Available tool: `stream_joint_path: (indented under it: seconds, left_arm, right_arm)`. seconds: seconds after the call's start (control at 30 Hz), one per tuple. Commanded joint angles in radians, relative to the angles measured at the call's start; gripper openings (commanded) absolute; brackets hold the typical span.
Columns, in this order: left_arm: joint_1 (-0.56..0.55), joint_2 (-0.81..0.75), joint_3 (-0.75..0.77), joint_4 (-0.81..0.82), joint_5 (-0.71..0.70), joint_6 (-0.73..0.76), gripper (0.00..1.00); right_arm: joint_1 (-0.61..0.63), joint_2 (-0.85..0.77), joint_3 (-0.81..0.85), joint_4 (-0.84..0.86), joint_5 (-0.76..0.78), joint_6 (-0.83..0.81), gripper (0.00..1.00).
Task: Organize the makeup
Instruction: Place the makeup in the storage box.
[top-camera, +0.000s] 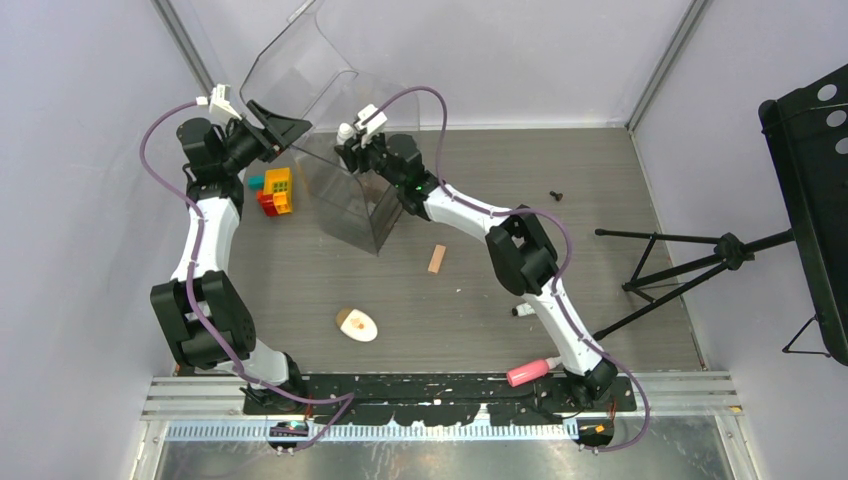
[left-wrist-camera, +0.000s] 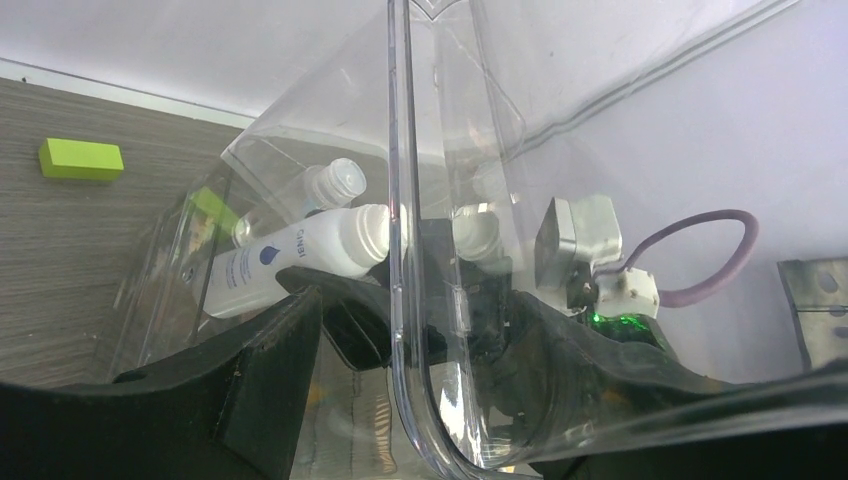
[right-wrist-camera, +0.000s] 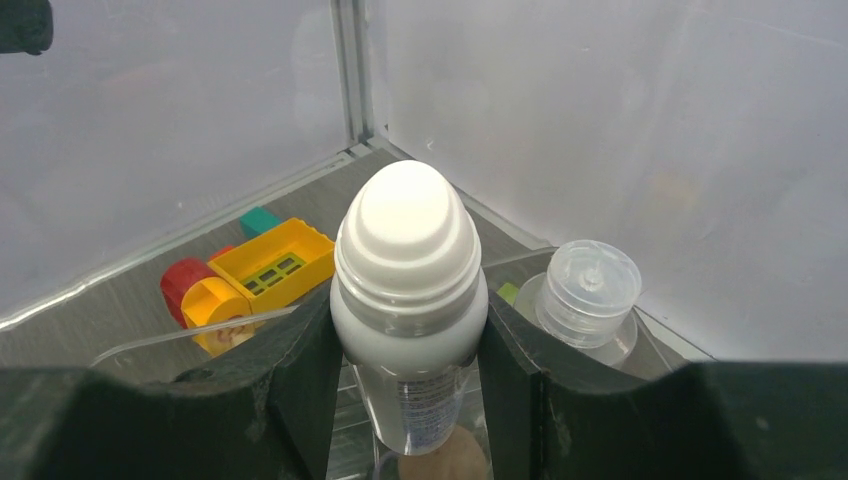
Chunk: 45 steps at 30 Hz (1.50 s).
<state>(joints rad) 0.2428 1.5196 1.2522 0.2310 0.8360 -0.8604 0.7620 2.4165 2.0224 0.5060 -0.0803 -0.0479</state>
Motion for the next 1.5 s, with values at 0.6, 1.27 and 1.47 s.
stream_joint_path:
  seconds: [0.6, 1.27, 1.47]
  left_arm:
    - [0.008, -0.042, -0.016, 0.093, 0.046, -0.027, 0.72]
    - [0.022, -0.038, -0.026, 0.133, 0.049, -0.058, 0.75]
    - [0.024, -0.039, -0.028, 0.136, 0.051, -0.061, 0.75]
  right_arm:
    - [0.007, -0.031, 0.117, 0.018, -0.053, -0.052, 0.58]
    - [-0.003, -0.130, 0.016, 0.076, -0.021, -0.081, 0.75]
    - [-0.005, -0.199, -0.088, 0.111, -0.022, -0.066, 0.75]
